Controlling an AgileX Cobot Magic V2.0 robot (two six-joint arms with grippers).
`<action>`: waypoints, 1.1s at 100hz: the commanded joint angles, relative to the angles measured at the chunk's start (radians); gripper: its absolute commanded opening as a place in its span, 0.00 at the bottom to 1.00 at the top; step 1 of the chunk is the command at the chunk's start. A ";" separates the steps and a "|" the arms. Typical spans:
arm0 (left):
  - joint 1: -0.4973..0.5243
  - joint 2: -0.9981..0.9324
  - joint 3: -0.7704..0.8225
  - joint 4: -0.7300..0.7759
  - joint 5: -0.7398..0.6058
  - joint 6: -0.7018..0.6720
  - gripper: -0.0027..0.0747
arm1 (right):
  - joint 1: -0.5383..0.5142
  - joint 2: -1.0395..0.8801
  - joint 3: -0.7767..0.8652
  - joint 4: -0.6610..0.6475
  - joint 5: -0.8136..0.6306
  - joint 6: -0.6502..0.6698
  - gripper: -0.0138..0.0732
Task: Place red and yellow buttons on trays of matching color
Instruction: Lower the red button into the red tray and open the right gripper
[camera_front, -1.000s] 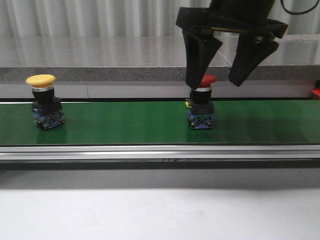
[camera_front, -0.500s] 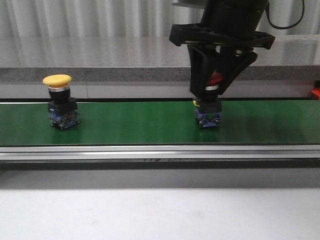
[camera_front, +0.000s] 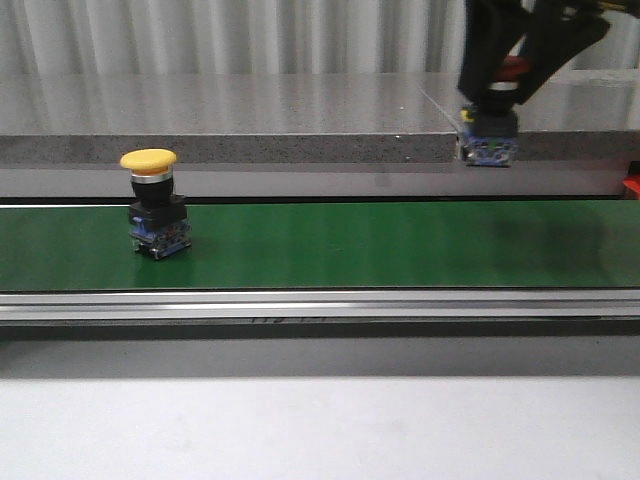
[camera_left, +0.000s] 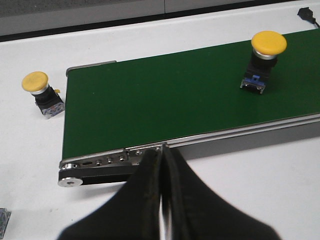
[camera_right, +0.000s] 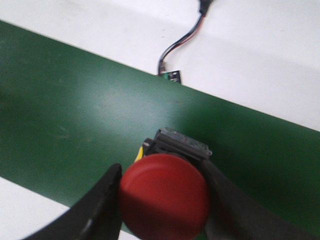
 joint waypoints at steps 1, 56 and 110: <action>-0.008 0.003 -0.026 -0.010 -0.074 0.003 0.01 | -0.065 -0.065 -0.025 0.004 -0.020 0.002 0.24; -0.008 0.003 -0.026 -0.010 -0.074 0.003 0.01 | -0.562 -0.072 -0.025 0.003 -0.131 0.011 0.24; -0.008 0.003 -0.026 -0.010 -0.074 0.003 0.01 | -0.808 0.034 -0.027 0.003 -0.236 0.135 0.24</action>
